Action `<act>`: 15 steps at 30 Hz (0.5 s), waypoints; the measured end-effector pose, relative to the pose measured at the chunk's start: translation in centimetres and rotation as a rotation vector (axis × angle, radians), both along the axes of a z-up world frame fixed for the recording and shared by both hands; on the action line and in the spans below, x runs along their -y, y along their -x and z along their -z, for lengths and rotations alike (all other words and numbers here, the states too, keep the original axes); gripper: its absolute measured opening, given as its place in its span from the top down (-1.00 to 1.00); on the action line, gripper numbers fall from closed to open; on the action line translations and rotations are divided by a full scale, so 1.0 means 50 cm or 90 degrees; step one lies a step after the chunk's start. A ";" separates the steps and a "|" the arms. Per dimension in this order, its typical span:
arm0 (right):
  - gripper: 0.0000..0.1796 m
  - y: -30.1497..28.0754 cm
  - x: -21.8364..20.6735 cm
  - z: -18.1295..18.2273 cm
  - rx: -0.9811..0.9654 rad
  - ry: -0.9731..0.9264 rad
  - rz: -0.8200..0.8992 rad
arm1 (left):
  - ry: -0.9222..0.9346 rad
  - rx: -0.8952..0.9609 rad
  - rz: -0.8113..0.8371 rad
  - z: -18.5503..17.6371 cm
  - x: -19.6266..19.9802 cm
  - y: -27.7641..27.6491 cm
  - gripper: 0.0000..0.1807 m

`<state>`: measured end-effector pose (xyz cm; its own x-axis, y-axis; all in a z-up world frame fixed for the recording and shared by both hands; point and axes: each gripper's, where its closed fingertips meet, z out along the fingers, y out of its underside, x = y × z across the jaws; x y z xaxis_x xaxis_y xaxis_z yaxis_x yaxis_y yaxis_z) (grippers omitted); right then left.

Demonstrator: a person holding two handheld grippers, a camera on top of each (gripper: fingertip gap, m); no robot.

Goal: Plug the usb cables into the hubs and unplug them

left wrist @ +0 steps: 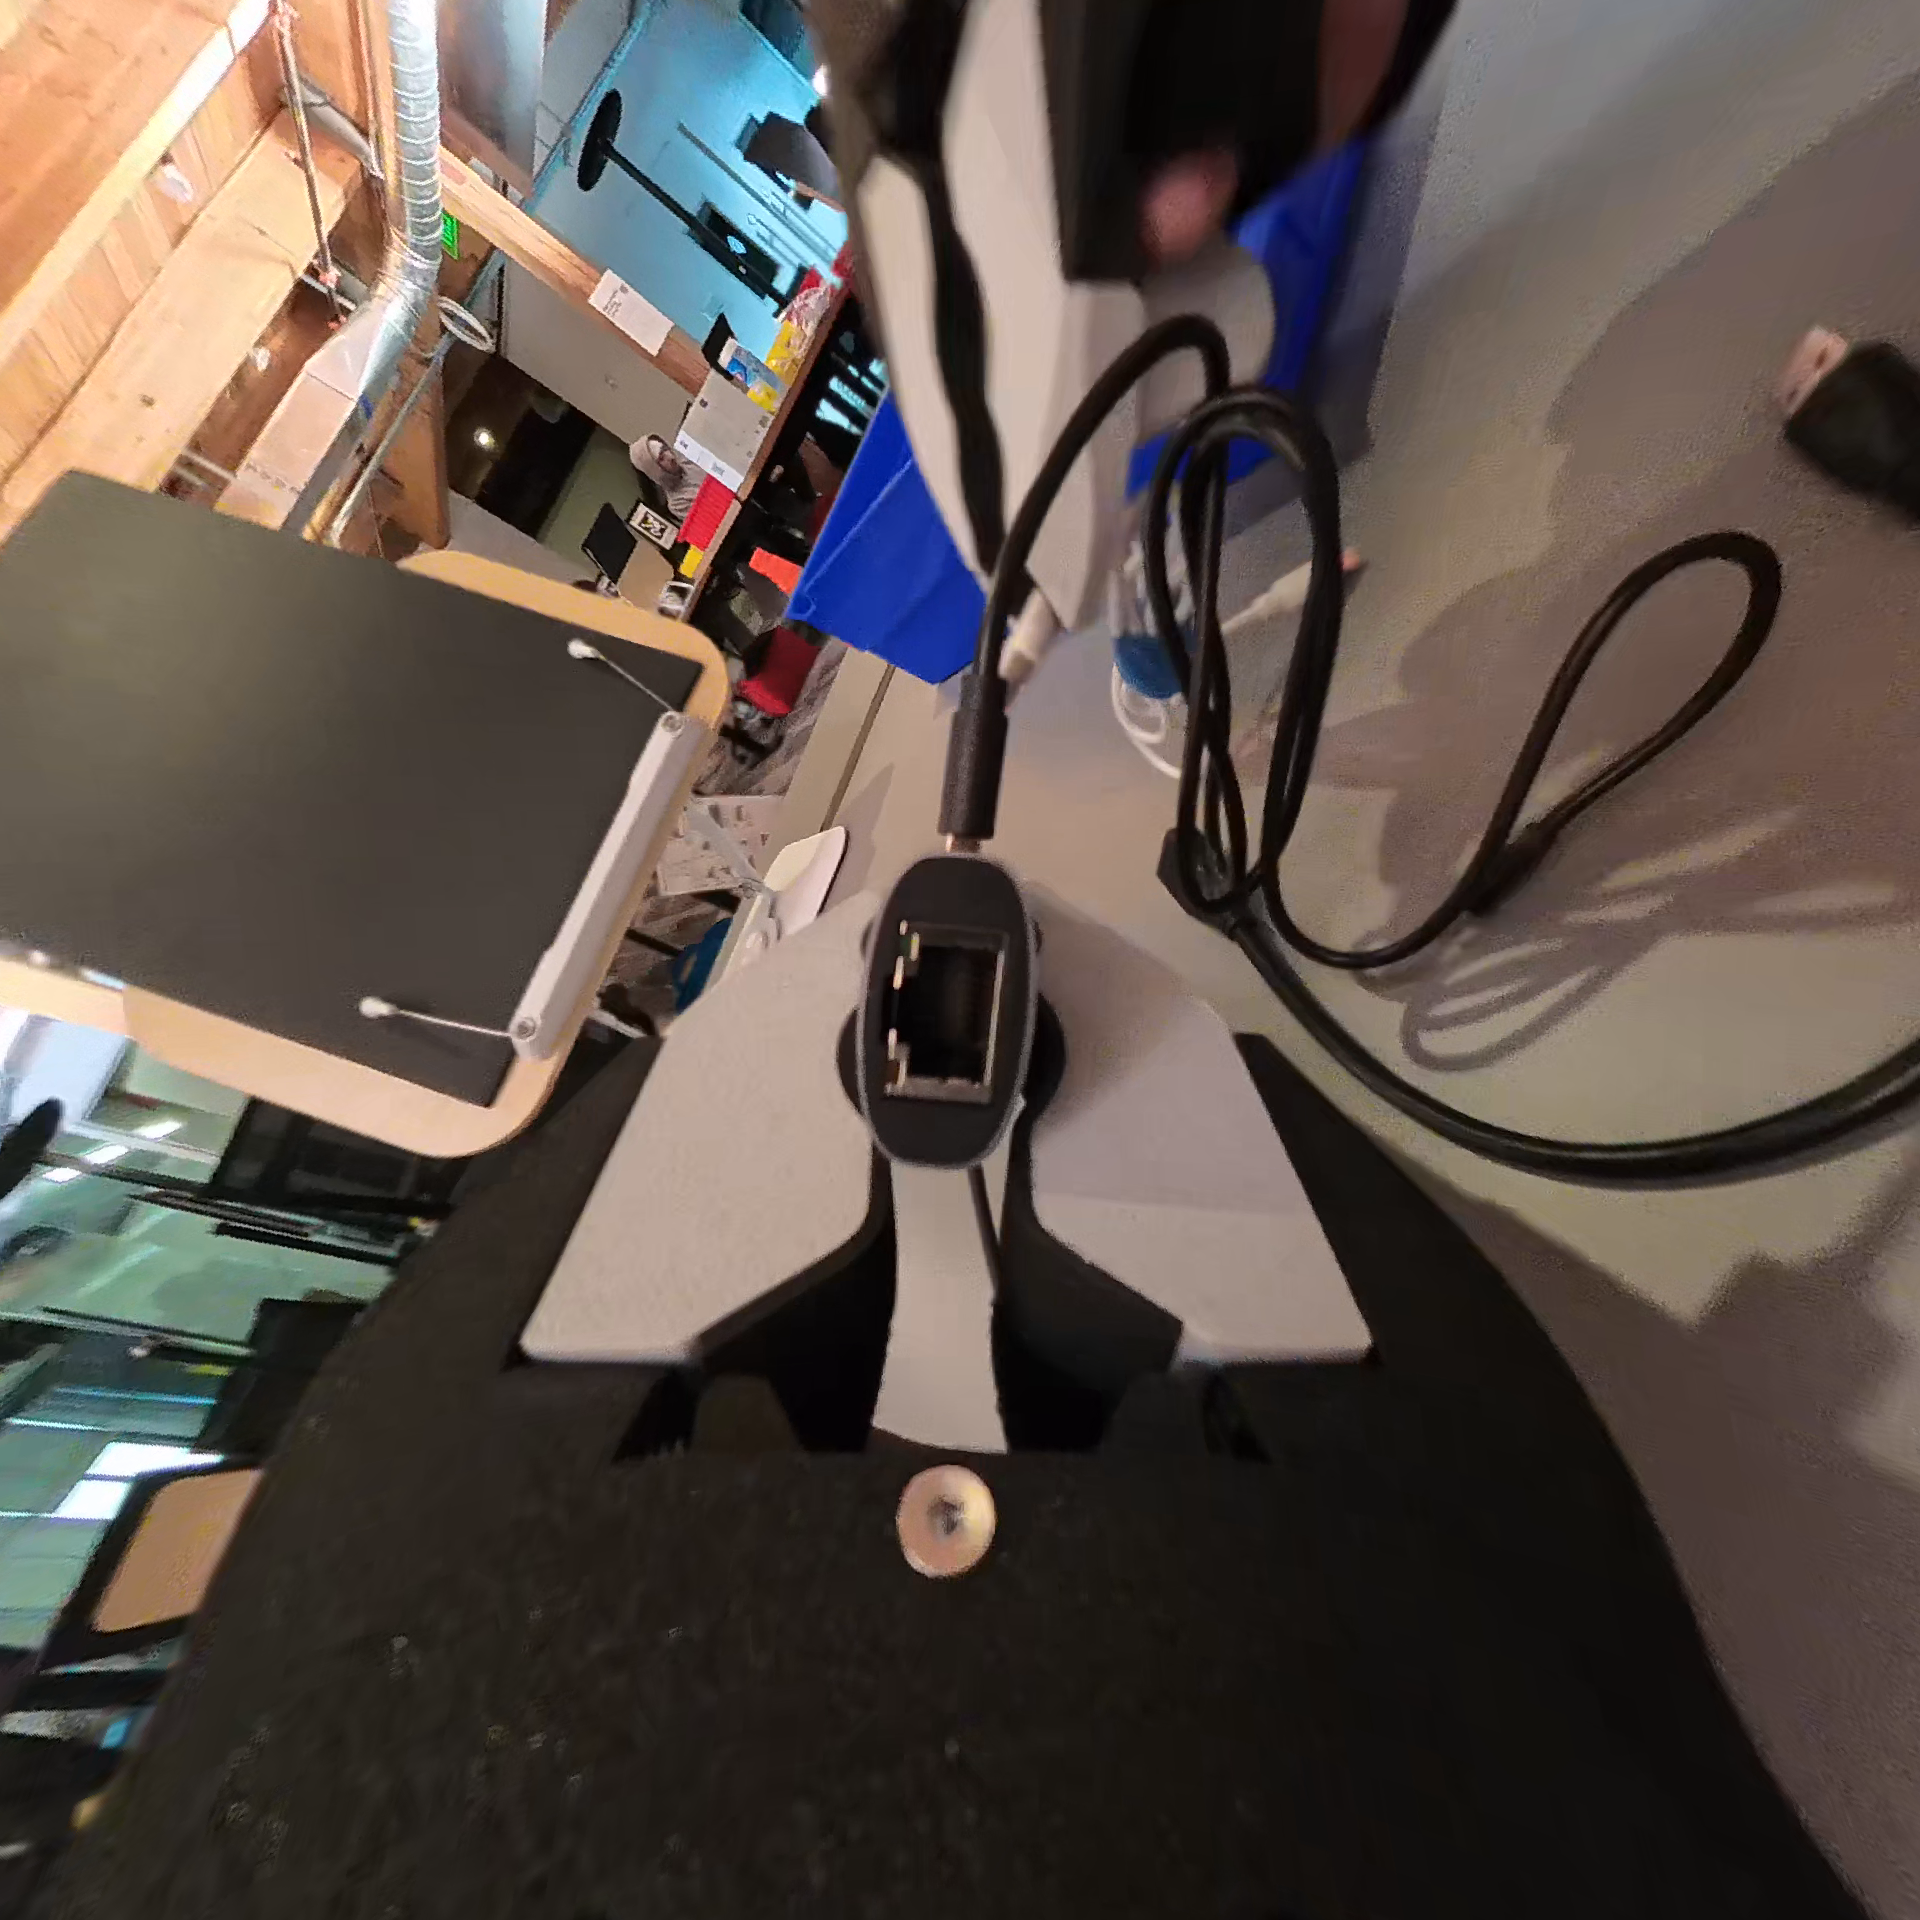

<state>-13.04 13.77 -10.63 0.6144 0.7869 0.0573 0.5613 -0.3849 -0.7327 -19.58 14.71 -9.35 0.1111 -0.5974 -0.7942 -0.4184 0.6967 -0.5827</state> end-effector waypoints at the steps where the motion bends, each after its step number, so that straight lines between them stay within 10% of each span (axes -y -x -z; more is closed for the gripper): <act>1: 0.85 0.019 0.011 -0.012 0.005 0.001 -0.008 | -0.018 -0.013 -0.002 0.005 0.002 -0.004 0.81; 15: 0.85 0.087 0.057 0.006 -0.005 0.110 -0.020 | -0.158 -0.095 -0.014 0.032 0.017 -0.023 0.81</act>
<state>-17.38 10.91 -10.91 0.5889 0.8037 -0.0851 0.5692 -0.4872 -0.6623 -18.43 13.86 -10.95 -0.0073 -0.3820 -0.9241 -0.5039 0.7996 -0.3265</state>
